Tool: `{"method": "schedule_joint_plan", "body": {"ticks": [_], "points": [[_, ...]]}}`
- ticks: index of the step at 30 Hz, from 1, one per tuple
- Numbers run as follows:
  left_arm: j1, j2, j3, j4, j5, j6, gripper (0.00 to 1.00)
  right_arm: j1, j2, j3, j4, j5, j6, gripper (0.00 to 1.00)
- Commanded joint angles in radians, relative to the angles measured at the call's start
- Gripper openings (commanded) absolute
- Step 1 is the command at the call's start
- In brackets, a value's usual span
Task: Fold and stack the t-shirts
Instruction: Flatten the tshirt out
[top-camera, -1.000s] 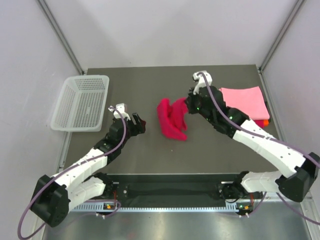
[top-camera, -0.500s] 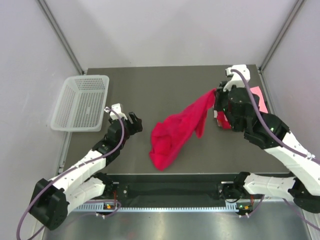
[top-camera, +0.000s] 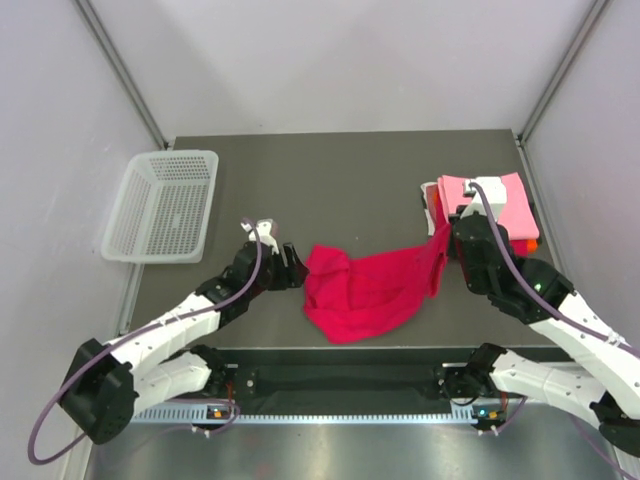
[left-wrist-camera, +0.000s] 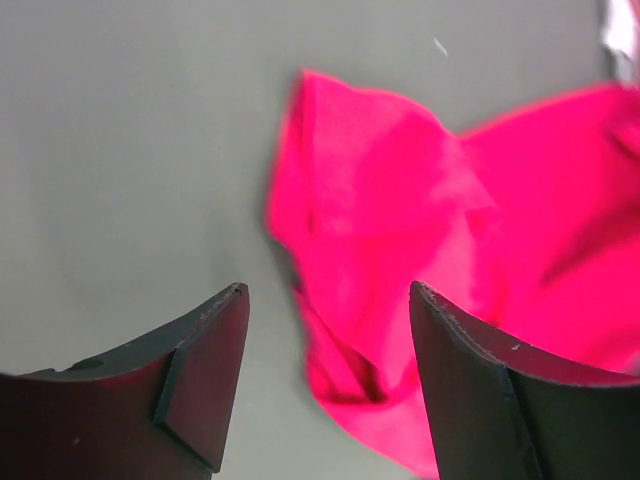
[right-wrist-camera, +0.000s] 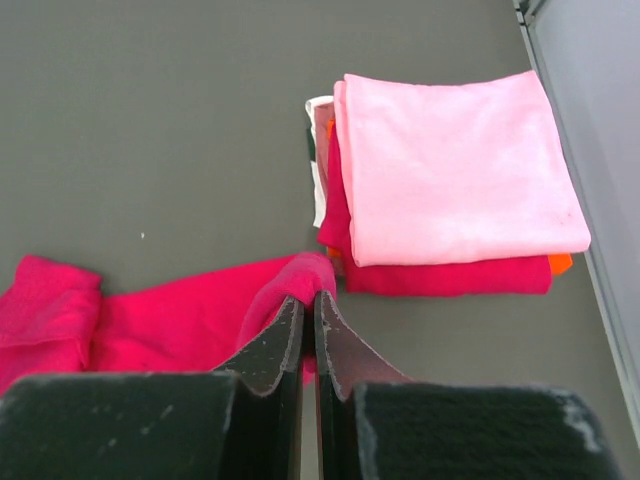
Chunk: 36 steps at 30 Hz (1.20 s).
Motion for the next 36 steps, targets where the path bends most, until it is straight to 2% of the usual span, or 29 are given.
{"method": "schedule_joint_plan", "body": {"ticks": [1,3,6,10,11,19,29,36], "points": [[-0.041,-0.054,-0.028,-0.03,0.099,-0.071,0.7,-0.017,-0.022,-0.024,0.023,0.024,0.027,0.0],[-0.06,-0.057,-0.033,-0.024,0.125,-0.082,0.7,-0.02,-0.025,-0.034,0.025,0.021,0.033,0.0],[-0.062,-0.006,0.011,-0.041,0.075,-0.068,0.7,-0.02,-0.034,-0.049,0.036,0.006,0.038,0.0],[-0.061,0.107,0.092,-0.046,0.062,-0.069,0.6,-0.021,-0.048,-0.063,0.042,-0.005,0.042,0.0],[-0.062,0.148,0.108,-0.044,0.062,-0.077,0.55,-0.021,-0.056,-0.067,0.045,-0.007,0.044,0.0],[-0.062,0.322,0.22,-0.037,0.056,-0.1,0.46,-0.021,-0.07,-0.086,0.053,-0.031,0.047,0.0],[-0.062,0.452,0.269,-0.029,0.022,-0.131,0.49,-0.021,-0.09,-0.095,0.054,-0.04,0.041,0.0],[-0.054,0.508,0.309,-0.027,-0.017,-0.135,0.39,-0.023,-0.102,-0.11,0.059,-0.053,0.044,0.0]]}}
